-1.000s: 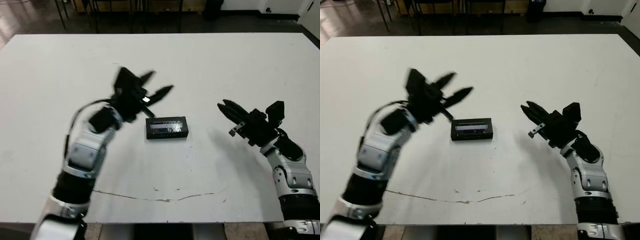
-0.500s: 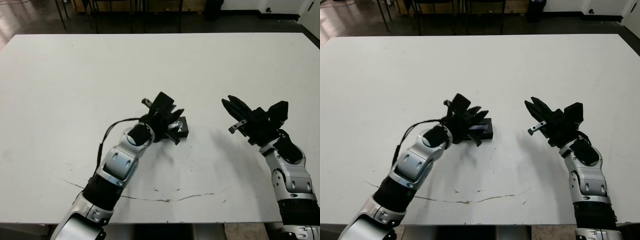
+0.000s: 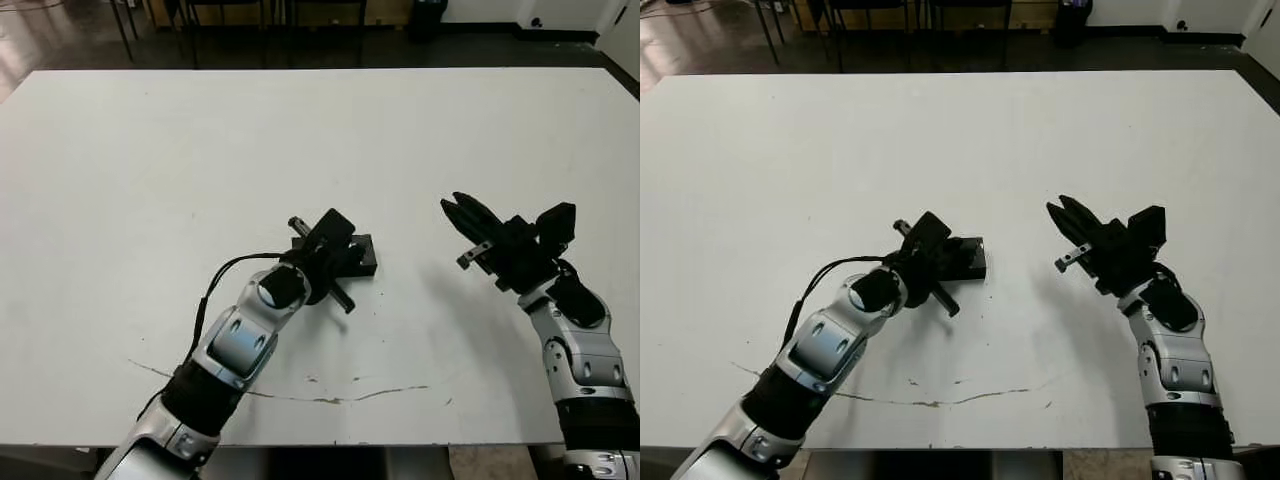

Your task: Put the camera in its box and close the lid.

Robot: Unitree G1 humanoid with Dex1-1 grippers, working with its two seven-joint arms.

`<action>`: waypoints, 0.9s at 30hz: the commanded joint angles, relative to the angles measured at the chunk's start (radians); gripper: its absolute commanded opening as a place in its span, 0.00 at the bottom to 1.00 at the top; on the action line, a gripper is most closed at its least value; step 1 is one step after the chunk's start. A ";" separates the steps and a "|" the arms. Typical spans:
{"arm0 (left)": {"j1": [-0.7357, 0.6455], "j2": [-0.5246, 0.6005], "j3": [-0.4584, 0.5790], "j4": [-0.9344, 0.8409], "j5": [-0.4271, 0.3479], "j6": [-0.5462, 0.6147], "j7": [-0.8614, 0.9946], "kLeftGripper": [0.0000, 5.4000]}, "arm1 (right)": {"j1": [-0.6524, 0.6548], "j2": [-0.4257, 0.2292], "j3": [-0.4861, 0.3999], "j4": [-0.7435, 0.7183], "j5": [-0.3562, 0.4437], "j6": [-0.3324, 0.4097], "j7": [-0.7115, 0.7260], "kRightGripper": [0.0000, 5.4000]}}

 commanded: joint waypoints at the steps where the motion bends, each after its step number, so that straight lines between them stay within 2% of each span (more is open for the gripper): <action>1: 0.078 0.049 0.033 -0.040 -0.034 0.056 -0.032 0.00 | 0.000 -0.006 0.000 0.008 -0.004 0.004 0.003 0.00; 6: 0.064 0.055 0.160 -0.206 -0.105 0.105 -0.020 0.00 | 0.004 0.001 0.000 -0.019 -0.004 0.016 -0.016 0.00; 10: 0.043 0.048 0.303 -0.251 -0.165 0.016 0.007 0.00 | -0.002 0.017 0.000 -0.024 0.001 0.004 -0.025 0.00; 13: 0.053 -0.012 0.437 -0.272 -0.249 -0.011 0.078 0.00 | -0.005 0.030 0.001 -0.026 -0.024 -0.031 -0.053 0.00; 16: 0.087 -0.070 0.529 -0.263 -0.303 -0.156 0.142 0.00 | -0.004 0.054 0.003 -0.038 -0.051 -0.054 -0.109 0.00; 18: 0.106 -0.080 0.556 -0.224 -0.268 -0.305 0.192 0.00 | -0.011 0.070 0.004 -0.031 -0.058 -0.080 -0.130 0.00; 21: 0.108 -0.052 0.600 -0.086 -0.191 -0.546 0.259 0.00 | -0.024 0.088 0.015 -0.066 -0.094 -0.060 -0.196 0.00; 27: 0.051 0.021 0.653 0.169 -0.144 -0.744 0.321 0.00 | -0.087 0.130 0.043 -0.152 -0.178 0.047 -0.363 0.00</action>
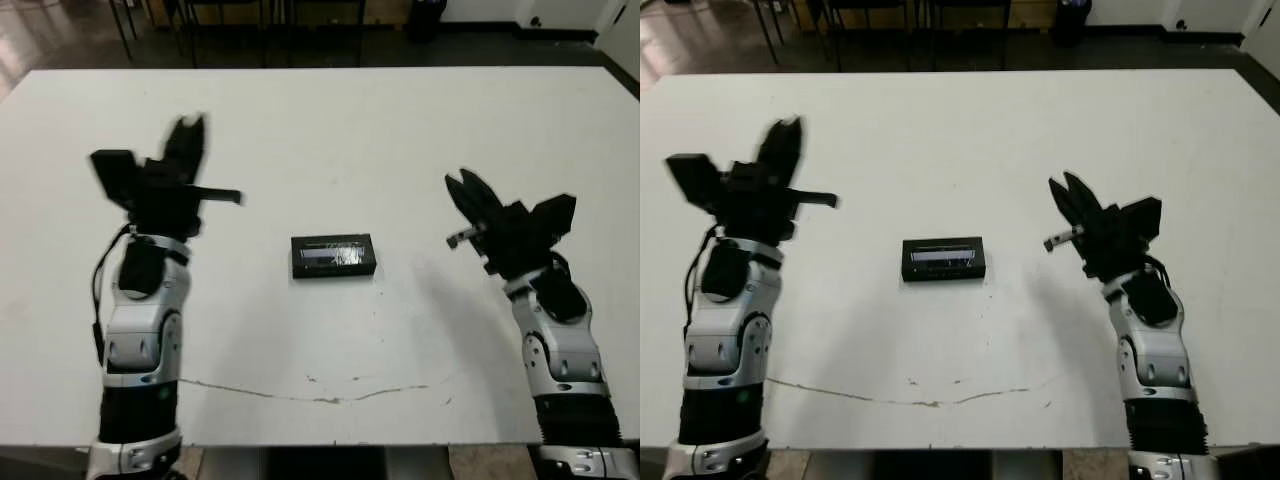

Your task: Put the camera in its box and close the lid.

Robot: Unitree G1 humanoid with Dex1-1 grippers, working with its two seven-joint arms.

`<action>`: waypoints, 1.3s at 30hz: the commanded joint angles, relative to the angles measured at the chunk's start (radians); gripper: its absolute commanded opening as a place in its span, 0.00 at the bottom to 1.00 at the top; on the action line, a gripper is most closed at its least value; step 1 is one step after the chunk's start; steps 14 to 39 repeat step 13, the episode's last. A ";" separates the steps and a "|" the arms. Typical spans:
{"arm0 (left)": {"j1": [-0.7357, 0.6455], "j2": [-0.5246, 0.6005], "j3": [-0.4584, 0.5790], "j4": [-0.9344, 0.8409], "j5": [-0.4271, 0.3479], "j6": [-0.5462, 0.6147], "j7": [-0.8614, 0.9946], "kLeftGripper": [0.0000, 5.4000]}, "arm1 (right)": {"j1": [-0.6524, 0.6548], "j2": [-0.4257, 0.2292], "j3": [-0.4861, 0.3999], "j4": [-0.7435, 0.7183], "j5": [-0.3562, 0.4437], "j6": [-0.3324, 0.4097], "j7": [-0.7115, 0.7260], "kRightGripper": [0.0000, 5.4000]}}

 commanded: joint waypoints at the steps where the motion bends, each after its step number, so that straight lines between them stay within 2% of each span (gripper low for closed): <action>1: -0.032 0.040 0.011 0.132 0.026 -0.075 0.022 0.00 | -0.051 0.021 0.014 -0.018 -0.058 0.050 -0.085 0.00; 6: -0.050 0.059 -0.010 0.221 0.048 -0.159 0.031 0.00 | -0.135 0.023 0.029 0.041 -0.142 0.062 -0.167 0.00; 9: -0.055 0.064 -0.020 0.232 0.044 -0.173 0.020 0.00 | -0.166 0.019 0.032 0.094 -0.167 0.043 -0.184 0.00; 39: -0.049 0.067 -0.031 0.216 0.036 -0.152 0.014 0.00 | -0.172 0.019 0.029 0.121 -0.168 0.039 -0.181 0.00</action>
